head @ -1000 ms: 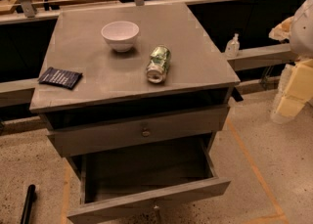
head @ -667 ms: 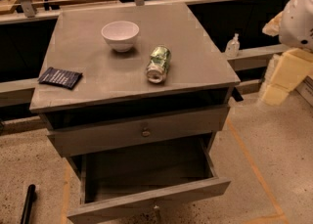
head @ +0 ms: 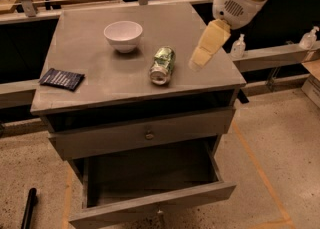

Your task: Move green can near rxbar blueberry

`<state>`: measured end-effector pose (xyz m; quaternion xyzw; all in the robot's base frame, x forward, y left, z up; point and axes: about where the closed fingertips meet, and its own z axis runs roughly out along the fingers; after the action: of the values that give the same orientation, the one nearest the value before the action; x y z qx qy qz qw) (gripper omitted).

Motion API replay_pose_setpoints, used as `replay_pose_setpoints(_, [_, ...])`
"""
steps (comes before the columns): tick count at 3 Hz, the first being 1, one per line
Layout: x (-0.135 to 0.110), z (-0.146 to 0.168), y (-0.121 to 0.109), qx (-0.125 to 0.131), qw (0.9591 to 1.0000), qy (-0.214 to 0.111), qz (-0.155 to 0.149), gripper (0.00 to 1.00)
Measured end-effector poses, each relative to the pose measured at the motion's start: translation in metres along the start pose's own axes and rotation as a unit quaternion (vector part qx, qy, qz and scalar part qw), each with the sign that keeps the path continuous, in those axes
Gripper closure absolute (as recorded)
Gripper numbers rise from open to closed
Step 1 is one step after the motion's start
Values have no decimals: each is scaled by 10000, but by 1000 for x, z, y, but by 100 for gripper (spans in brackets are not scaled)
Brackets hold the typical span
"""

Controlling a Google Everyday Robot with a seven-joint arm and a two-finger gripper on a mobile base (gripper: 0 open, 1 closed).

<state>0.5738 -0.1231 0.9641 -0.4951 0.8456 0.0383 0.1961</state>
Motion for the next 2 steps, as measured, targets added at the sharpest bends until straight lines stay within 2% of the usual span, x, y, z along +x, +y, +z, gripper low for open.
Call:
replay_pose_setpoints(1, [-44, 38, -14, 163, 9983, 23, 552, 0])
replay_pose_setpoints(2, [-51, 41, -13, 166, 9949, 18, 999, 0])
